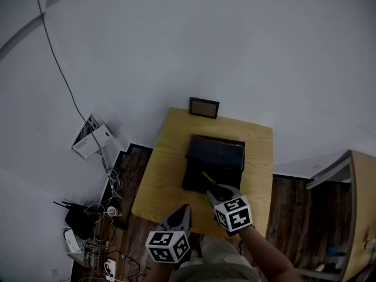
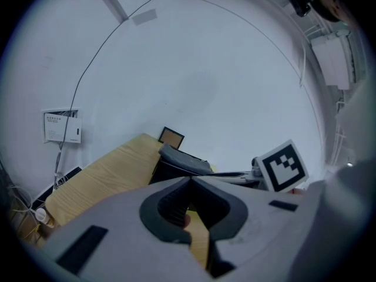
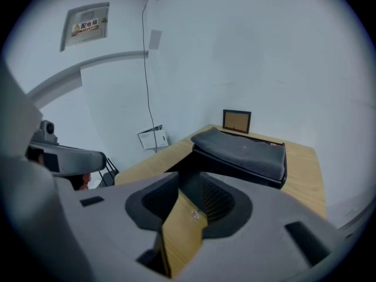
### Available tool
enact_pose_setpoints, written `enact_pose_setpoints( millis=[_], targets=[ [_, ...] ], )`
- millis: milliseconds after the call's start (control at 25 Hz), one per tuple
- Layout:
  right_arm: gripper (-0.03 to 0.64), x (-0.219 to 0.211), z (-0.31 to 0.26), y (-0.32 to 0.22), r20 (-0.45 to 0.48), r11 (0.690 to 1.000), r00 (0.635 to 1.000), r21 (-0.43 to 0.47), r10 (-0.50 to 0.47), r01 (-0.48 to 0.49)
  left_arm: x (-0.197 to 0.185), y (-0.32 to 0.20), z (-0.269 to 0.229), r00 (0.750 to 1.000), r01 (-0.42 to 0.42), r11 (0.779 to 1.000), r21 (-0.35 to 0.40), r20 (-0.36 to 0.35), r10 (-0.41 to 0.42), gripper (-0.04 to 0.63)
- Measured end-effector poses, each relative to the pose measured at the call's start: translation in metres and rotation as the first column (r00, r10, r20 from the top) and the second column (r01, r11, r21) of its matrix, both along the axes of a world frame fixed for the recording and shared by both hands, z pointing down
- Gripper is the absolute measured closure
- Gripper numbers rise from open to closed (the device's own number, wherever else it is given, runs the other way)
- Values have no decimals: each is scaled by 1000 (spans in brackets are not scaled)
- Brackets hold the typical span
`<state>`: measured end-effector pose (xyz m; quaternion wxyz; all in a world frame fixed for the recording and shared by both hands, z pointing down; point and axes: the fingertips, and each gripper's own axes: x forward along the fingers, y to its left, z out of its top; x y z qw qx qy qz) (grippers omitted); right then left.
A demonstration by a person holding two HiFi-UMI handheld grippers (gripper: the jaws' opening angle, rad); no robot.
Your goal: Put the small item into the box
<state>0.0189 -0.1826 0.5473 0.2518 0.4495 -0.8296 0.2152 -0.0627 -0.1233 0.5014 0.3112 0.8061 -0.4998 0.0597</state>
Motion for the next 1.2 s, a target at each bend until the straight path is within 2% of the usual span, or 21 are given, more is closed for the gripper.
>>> enact_pose_setpoints(
  millis=[440,680,1200],
  targets=[
    [600,1,-52,62,132,987,987,123,91,-107,-7,36,-16,1000,-26,999,47,1,26,593],
    [612,3,-76,92,160,971,982,200,101,-132,-11,55,-18,999,-39,997,59,7,39,592],
    [615,13,-99,140,211,958,971,237,112,-161,-17,87,-20,999,-45,996,71,14,44,594]
  ],
)
